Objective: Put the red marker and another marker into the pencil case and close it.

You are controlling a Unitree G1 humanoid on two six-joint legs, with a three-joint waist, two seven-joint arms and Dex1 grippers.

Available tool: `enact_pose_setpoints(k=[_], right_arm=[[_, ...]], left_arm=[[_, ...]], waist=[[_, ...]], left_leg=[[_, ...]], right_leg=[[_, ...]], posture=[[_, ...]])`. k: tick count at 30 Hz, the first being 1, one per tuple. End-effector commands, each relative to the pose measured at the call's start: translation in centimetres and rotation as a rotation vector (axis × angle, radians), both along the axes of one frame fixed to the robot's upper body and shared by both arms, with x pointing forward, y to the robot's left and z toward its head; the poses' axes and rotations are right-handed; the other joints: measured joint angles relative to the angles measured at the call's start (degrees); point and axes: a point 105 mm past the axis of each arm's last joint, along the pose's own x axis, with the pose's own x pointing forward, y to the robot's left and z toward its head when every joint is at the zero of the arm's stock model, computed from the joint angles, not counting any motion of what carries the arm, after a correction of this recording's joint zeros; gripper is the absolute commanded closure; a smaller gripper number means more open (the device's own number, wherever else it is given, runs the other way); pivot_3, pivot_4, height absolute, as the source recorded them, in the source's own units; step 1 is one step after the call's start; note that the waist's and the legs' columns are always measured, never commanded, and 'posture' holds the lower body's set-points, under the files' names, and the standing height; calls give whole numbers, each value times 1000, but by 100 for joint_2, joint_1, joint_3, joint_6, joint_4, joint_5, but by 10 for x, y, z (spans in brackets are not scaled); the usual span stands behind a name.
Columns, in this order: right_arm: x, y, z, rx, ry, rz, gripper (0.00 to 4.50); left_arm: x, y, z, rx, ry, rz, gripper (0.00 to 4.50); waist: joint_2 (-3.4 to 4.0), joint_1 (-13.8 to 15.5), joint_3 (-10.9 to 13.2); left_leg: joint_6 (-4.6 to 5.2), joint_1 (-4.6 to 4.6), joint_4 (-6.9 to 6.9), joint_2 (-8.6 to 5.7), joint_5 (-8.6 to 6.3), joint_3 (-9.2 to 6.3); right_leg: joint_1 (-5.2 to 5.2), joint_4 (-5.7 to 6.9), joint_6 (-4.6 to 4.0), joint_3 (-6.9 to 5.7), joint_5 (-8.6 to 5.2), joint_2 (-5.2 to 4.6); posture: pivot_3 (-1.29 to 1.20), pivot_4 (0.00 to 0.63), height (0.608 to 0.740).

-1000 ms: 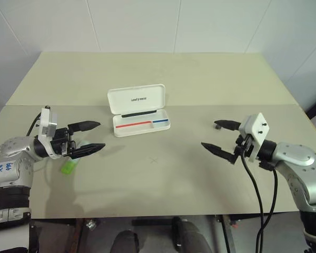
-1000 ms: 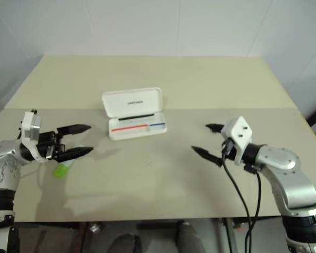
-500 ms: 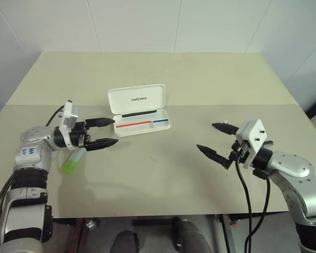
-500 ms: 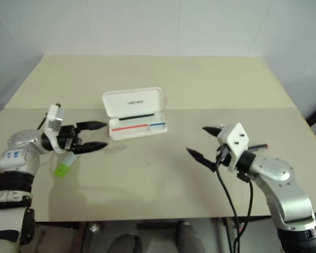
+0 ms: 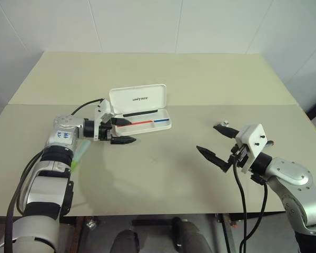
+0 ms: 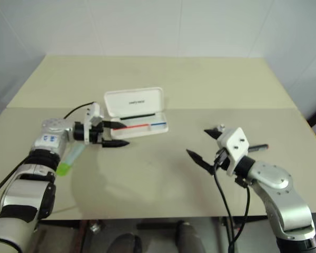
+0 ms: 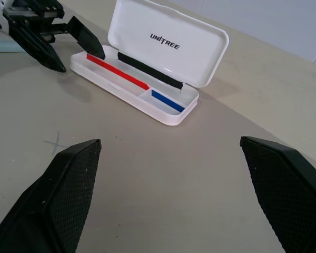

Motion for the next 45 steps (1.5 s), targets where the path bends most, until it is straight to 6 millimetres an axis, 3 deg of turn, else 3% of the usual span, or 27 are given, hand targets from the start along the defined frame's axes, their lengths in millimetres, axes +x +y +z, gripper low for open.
enact_pose_setpoints(k=[1,9,14,17,28,35,45], right_arm=[[-6,-2,13,7,-58,-20,0],[-6,-6,13,-3,-60,-39,0],[-5,-7,15,-6,-65,-40,0],[-5,-8,15,-10,-66,-37,0],[-2,-13,18,-29,-66,-21,0],[-3,-17,24,-38,-58,30,0],[-20,-22,31,-32,-25,191,0]], left_arm=[[1,-12,12,8,-39,-72,28],[1,-22,-3,119,16,-124,28],[16,-18,-13,170,38,26,28],[22,-18,-11,195,-11,62,634],[22,-20,-2,205,-70,32,4382],[13,-23,16,177,-187,-46,4449],[-25,-28,11,195,-256,-127,4449]], waist=[[0,3,0],[0,6,0],[0,13,0],[0,9,0],[0,19,0],[1,14,0],[2,16,1]], left_leg=[[1,-4,0,0,0,-1],[13,-37,3,-5,-7,-16],[14,-37,7,-5,-8,-20],[14,-34,9,-5,-7,-20],[12,-35,10,-6,-4,-24],[13,-38,9,-6,-4,-25],[12,-36,11,-4,-4,-28]], right_leg=[[0,1,1,0,1,0],[-4,-19,12,-4,7,1],[-4,-17,15,-5,8,1],[-3,-11,18,-4,10,1],[-3,-5,18,-5,10,1],[-3,-10,19,-5,11,1],[-4,0,20,-3,11,2]], posture=[[0,150,740],[0,150,740],[0,150,740],[0,150,740],[0,150,740],[0,150,740],[0,150,740]])
